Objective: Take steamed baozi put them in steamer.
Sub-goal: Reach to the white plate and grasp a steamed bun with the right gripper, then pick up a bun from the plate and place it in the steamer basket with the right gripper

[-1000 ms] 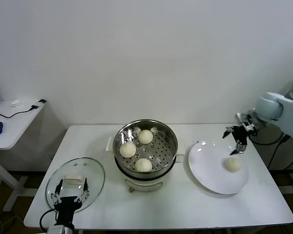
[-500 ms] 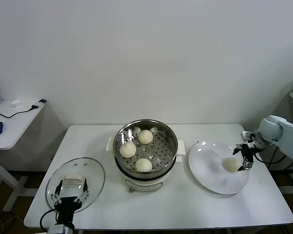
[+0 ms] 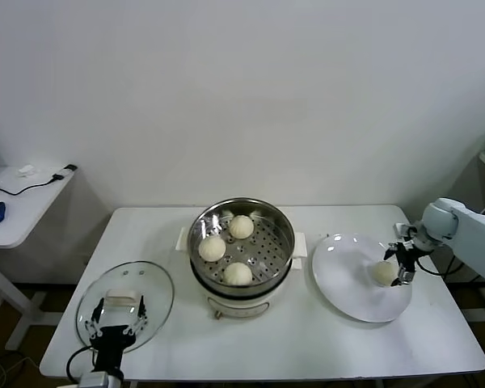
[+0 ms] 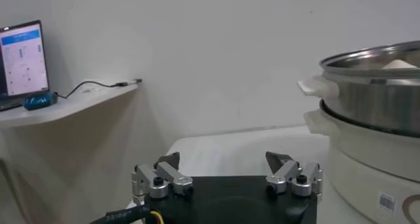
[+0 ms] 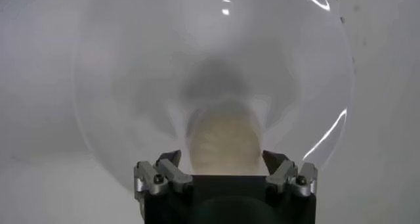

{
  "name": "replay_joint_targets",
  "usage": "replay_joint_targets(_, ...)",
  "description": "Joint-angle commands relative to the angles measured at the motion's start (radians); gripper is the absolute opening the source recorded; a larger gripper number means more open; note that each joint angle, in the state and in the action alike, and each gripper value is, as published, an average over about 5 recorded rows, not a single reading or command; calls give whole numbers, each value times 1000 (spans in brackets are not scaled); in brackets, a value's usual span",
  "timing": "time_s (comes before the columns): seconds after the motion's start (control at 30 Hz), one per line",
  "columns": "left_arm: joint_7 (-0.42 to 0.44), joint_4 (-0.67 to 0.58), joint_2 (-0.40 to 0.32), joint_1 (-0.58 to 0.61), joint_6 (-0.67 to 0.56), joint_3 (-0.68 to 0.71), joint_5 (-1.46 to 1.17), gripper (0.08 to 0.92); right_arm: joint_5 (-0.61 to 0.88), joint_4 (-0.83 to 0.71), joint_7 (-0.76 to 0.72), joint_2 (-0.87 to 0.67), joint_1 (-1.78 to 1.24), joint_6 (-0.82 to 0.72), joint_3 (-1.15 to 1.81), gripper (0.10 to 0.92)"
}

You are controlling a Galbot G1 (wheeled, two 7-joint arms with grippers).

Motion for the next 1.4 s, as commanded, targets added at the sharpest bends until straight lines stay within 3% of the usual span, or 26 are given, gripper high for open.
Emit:
replay_joint_targets(0.03,0,0,0,0,-1,0,0,823,-22,-27,-1,16,-21,6,22,813)
replay_joint_targets(0.27,-2,-4,0,0,-2,1,-2,823,-26,-17,10,14,-42,2,55,713)
replay_joint_targets(0.57,-3,-16,0,2,0,5,-3,823,11,73,1,-35,67,-35,3,662)
replay_joint_targets(0.77,-1,-16,2,-8,1,17,-2,823,262,308,24,-77,483,-140,-317,662)
replay_joint_targets(1.0,-1,-15,2,-19,1,26,0,823,606,550,61,37,937,-234,-572,662)
replay_joint_targets(1.17,-3,-18,0,-20,-3,40,3,823,795,669,151,162,989,-324,-547,662)
replay_joint_targets(1.4,-6,-36,0,-2,-4,46,2,823,891,745,328,307,852,-445,-539,662)
